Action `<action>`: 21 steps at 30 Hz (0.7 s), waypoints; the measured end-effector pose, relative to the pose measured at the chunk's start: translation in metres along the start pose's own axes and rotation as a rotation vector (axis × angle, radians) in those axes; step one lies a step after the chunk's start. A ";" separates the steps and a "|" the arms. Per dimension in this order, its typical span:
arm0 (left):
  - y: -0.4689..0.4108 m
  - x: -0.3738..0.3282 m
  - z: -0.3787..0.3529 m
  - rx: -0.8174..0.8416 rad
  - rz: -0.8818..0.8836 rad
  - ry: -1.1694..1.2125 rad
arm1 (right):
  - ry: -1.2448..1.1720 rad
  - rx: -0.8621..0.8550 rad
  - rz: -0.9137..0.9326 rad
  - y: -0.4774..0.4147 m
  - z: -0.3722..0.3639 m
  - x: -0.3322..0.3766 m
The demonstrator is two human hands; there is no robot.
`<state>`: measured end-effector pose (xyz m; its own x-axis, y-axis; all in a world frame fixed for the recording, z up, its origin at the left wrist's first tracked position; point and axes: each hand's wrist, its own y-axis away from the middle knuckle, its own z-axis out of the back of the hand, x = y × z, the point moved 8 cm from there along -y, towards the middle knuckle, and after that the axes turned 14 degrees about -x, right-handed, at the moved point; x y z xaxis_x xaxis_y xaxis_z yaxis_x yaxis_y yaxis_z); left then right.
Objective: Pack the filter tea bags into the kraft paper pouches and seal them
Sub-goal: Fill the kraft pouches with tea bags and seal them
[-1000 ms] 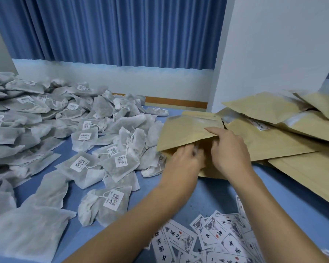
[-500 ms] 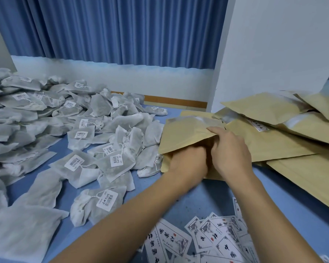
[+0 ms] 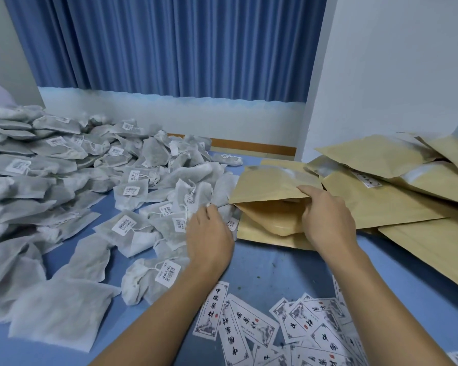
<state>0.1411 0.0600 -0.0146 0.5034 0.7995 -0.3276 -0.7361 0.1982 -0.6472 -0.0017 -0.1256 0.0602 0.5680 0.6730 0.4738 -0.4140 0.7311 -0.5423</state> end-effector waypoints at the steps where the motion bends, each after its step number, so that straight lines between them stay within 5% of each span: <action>1: 0.002 -0.005 -0.004 0.023 -0.042 -0.022 | -0.006 -0.001 -0.003 0.000 0.000 0.000; 4: -0.001 -0.002 0.002 -0.013 0.009 0.121 | -0.025 -0.002 -0.005 0.001 0.000 -0.001; 8: -0.002 0.011 0.036 -0.292 0.197 0.569 | -0.042 0.003 -0.023 -0.001 0.001 -0.004; 11: 0.007 -0.008 0.087 -0.673 -0.050 0.789 | -0.067 0.020 -0.026 -0.003 0.002 -0.005; 13: 0.020 -0.037 0.105 -0.723 -0.334 0.772 | -0.079 0.035 -0.019 -0.004 0.002 -0.004; 16: 0.037 -0.090 0.082 -0.498 -0.599 0.408 | -0.104 0.053 -0.034 -0.007 0.003 -0.004; 19: 0.028 -0.118 0.042 -0.083 -0.453 0.040 | -0.134 0.078 -0.074 -0.007 0.002 -0.006; 21: 0.018 -0.136 0.020 0.071 -0.408 0.010 | -0.151 0.086 -0.056 -0.006 0.001 -0.002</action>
<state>0.0508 -0.0343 0.0322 0.7642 0.6421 -0.0611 -0.5048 0.5363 -0.6764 -0.0013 -0.1308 0.0633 0.4810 0.6355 0.6040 -0.4476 0.7704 -0.4541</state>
